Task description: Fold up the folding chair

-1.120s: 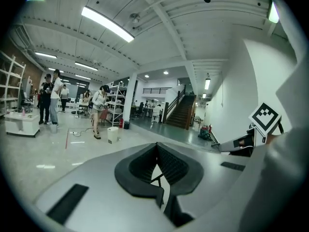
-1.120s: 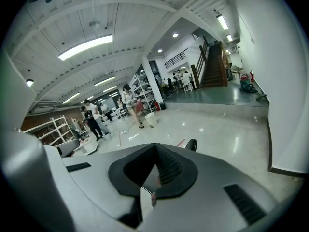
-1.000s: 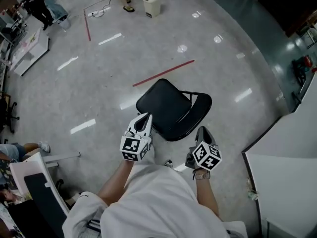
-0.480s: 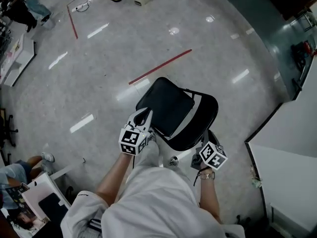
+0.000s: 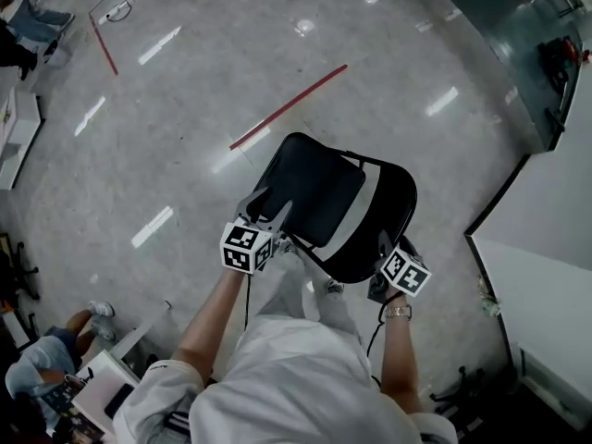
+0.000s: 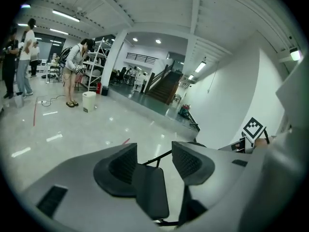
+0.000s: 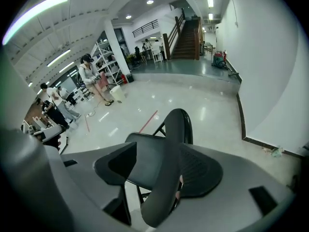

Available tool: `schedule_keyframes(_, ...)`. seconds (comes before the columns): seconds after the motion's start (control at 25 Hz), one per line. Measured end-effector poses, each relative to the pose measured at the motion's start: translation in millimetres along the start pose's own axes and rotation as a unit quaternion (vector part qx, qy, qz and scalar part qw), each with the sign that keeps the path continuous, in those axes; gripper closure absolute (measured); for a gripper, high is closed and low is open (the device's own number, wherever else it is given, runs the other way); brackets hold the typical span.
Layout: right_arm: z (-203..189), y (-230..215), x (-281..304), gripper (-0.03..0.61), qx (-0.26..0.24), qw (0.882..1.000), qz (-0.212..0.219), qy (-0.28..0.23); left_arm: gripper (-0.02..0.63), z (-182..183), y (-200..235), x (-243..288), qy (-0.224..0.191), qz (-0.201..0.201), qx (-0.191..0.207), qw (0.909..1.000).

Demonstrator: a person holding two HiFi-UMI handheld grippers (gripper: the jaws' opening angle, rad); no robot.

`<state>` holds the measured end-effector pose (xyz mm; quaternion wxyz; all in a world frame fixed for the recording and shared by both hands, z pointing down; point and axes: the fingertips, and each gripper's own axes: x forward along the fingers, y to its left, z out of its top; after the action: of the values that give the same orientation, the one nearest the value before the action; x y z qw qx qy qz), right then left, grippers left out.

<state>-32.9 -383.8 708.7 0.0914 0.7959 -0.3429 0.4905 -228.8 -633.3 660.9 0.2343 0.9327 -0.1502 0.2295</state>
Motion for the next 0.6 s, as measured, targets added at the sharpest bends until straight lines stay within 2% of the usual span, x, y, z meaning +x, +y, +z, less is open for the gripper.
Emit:
schedule_keyframes(0.24,-26.6,-31.4,38.0,0.324,0.029,0.997,-0.05,0.049,0.337,-34.0,29.6,41.6,0.049,-0.035,-0.013,0.9981)
schedule_keyframes(0.48,-25.0,-42.1,39.5,0.324,-0.005,0.993,-0.111,0.043,0.31,-71.6,71.0,85.5,0.091,-0.034,-0.038,0.9945)
schedule_keyframes(0.6,-36.9,-53.3,46.2,0.324,0.022,0.99,-0.117,0.069,0.305,-90.4,85.6,104.8,0.112,-0.039,-0.044,0.992)
